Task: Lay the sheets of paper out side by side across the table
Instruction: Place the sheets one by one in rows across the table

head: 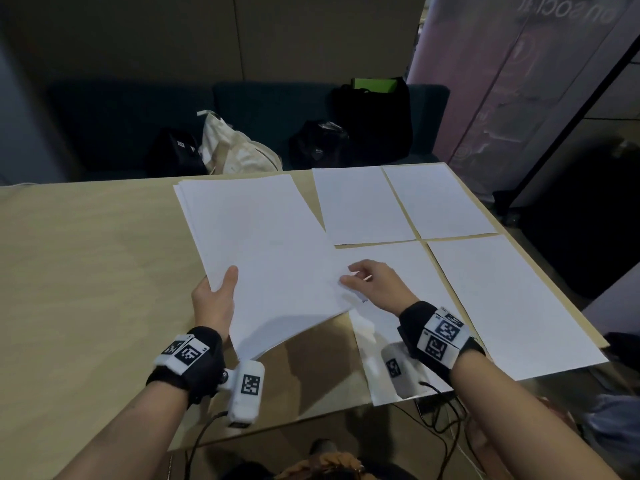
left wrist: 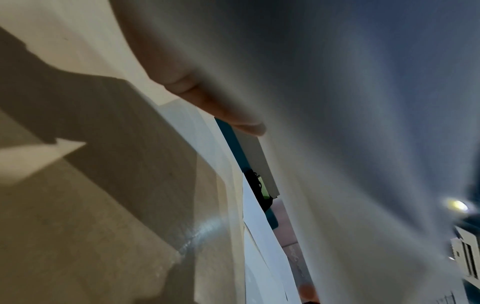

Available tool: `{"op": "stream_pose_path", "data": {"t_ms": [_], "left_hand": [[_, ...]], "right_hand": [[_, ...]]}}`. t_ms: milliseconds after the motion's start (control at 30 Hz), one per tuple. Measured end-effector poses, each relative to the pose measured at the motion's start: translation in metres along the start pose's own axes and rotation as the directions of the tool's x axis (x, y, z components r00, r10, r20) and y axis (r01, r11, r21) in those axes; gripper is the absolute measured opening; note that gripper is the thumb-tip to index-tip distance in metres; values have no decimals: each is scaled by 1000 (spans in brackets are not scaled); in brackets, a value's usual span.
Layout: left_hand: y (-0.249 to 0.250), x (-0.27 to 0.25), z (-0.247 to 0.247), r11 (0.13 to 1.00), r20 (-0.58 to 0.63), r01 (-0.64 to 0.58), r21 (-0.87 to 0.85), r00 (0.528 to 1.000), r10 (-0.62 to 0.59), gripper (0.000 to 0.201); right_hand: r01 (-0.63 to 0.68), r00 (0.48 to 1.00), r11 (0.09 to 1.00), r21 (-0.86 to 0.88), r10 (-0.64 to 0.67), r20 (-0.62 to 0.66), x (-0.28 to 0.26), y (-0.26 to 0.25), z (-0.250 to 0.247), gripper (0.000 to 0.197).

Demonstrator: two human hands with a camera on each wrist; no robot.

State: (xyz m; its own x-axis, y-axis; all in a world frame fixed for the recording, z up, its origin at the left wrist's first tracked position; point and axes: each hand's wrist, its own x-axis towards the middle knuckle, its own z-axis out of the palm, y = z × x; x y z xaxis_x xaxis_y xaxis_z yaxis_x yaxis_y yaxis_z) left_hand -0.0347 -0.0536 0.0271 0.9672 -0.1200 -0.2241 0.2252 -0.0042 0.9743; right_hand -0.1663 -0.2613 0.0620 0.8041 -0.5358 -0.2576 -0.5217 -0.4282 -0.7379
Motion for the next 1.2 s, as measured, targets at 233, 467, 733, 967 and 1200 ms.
{"op": "stream_pose_path", "data": {"t_ms": [233,467,733,967,1200], "left_hand": [[10,16,-7,1000,4,0,-23,1000,0,30],[18,33,-15,999,1,-29,-21,1000,29,32],[26,66,-36,1000,-34,-19,-11,999,18,31],[32,93,-63,999,-95,-22,-25,995,20,35],[39,113,-75,999,-140,-16,-29,990,12,38]], "right_hand": [[41,975,996,80,-22,-223,18,-21,12,10],[67,962,989,130,-30,-272,39,-28,15,9],[13,974,962,273,50,-222,73,-48,17,20],[-8,975,953,304,75,-208,111,-77,36,33],[131,971,989,63,-115,-208,129,-109,66,30]]}}
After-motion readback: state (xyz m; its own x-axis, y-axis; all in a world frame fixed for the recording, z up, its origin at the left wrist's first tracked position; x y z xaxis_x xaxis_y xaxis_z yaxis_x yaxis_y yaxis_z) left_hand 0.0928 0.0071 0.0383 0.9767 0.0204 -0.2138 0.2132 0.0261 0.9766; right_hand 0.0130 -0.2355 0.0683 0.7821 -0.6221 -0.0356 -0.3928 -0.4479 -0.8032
